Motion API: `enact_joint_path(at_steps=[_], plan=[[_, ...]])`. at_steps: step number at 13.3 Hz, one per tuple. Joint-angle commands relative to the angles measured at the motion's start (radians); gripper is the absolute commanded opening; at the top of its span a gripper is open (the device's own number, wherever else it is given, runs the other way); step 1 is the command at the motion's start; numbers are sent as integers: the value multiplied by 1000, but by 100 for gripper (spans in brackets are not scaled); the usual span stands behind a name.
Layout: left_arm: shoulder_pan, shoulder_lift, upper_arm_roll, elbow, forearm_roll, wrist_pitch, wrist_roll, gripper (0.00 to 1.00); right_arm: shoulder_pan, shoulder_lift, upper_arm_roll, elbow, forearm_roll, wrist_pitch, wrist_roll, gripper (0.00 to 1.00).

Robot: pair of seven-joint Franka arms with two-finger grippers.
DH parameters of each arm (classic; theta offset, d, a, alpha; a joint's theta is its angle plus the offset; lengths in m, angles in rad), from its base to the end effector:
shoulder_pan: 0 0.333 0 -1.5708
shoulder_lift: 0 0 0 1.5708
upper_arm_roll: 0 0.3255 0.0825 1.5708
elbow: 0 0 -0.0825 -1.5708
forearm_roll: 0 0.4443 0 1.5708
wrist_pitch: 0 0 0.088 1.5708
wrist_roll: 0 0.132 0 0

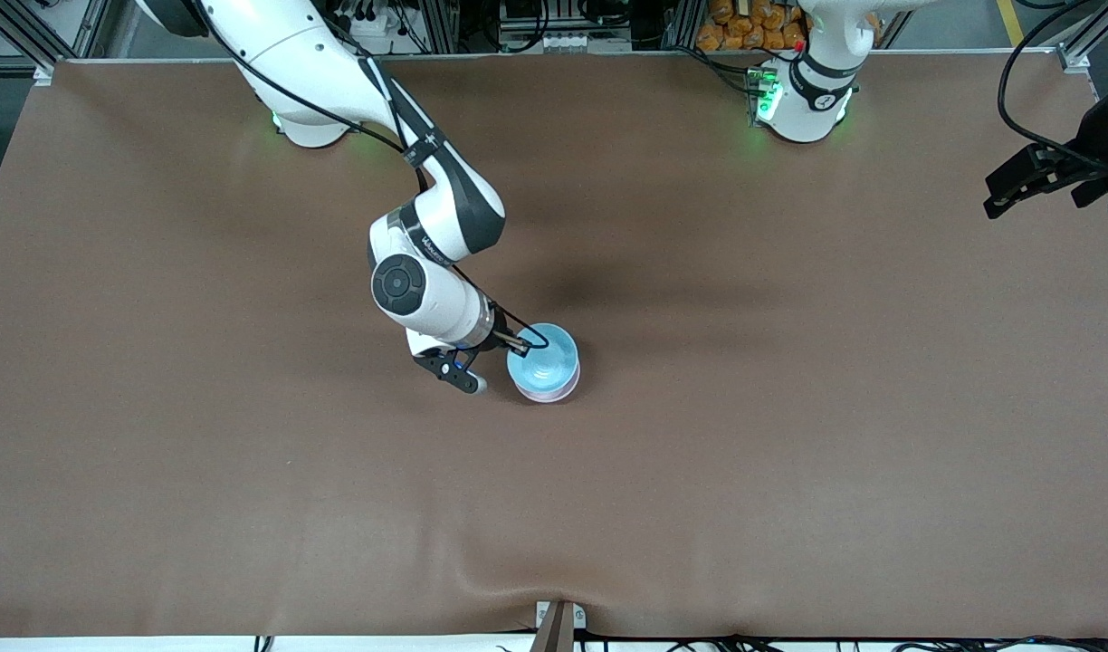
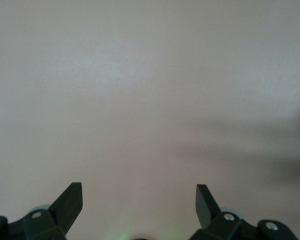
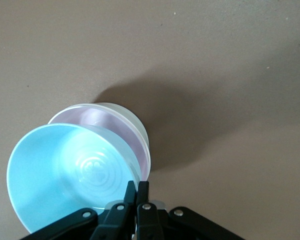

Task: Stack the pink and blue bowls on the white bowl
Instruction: 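Open the right gripper and release the blue bowl on the stack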

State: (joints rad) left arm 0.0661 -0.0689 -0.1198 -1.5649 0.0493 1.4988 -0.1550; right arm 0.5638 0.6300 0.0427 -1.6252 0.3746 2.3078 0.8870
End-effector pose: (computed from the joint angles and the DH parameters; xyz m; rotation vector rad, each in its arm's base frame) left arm 0.5847 -0.0270 0.6470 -3.0805 -0.1621 -0.0128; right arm 0.6111 0.4375 0.2060 -2.7683 0.7600 0.2492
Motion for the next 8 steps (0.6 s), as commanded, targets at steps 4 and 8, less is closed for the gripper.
enact_joint_path(at_steps=[4, 8], plan=[[-2, 3, 6, 6, -14, 1, 17, 100, 11, 2, -12, -5, -16, 4, 15, 100], [-2, 11, 6, 6, -14, 12, 18, 100, -2, -6, -12, -4, -16, -2, 12, 100]])
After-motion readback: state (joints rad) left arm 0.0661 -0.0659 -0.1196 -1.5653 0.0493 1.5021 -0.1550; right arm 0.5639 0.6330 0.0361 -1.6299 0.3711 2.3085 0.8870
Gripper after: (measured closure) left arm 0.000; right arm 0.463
